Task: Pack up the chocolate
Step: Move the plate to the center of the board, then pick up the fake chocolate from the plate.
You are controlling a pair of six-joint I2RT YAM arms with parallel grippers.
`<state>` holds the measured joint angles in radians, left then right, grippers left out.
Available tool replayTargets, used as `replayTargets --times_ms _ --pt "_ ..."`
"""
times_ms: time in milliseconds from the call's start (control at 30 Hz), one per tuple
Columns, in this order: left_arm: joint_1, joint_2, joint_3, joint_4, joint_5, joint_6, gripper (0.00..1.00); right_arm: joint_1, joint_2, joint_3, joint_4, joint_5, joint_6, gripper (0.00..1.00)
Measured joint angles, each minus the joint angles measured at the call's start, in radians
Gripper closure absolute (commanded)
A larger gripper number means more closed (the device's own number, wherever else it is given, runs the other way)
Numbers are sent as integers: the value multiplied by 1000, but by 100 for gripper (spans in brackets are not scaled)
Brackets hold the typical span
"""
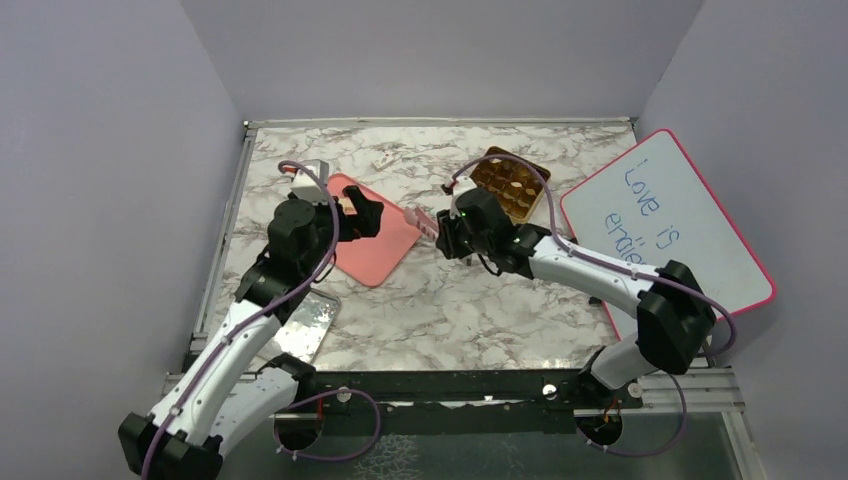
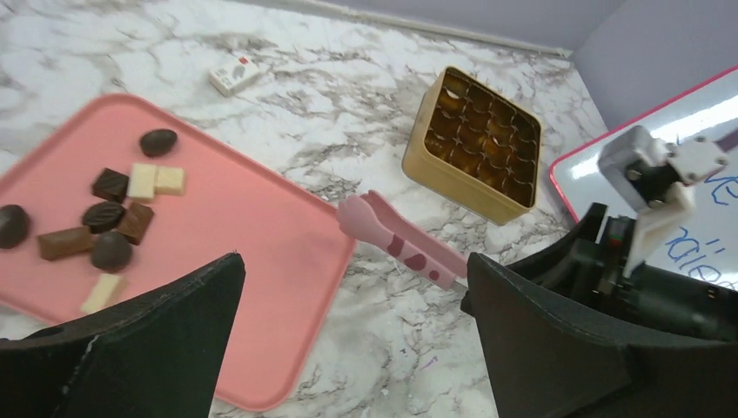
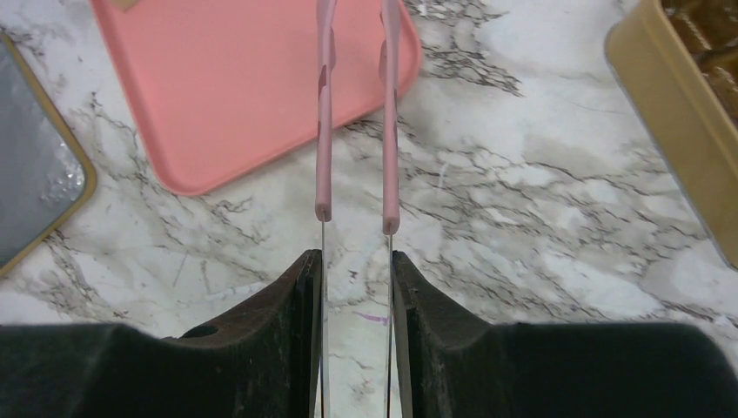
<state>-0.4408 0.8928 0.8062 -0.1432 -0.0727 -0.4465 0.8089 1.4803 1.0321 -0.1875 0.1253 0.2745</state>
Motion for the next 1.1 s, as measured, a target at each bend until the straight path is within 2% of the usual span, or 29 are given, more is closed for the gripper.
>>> replayTargets --times_ms 233,467,733,1100 --pt "0 -278 -7 -118 -117 116 1 89 166 141 16 -4 32 64" --pt "0 -521 -71 -148 -282 179 1 198 327 319 15 22 39 64" --pt "0 -612 -112 -147 -338 200 1 264 491 499 7 46 39 60" --pt "0 -604 -126 -146 -336 205 1 298 640 664 -53 87 -6 60"
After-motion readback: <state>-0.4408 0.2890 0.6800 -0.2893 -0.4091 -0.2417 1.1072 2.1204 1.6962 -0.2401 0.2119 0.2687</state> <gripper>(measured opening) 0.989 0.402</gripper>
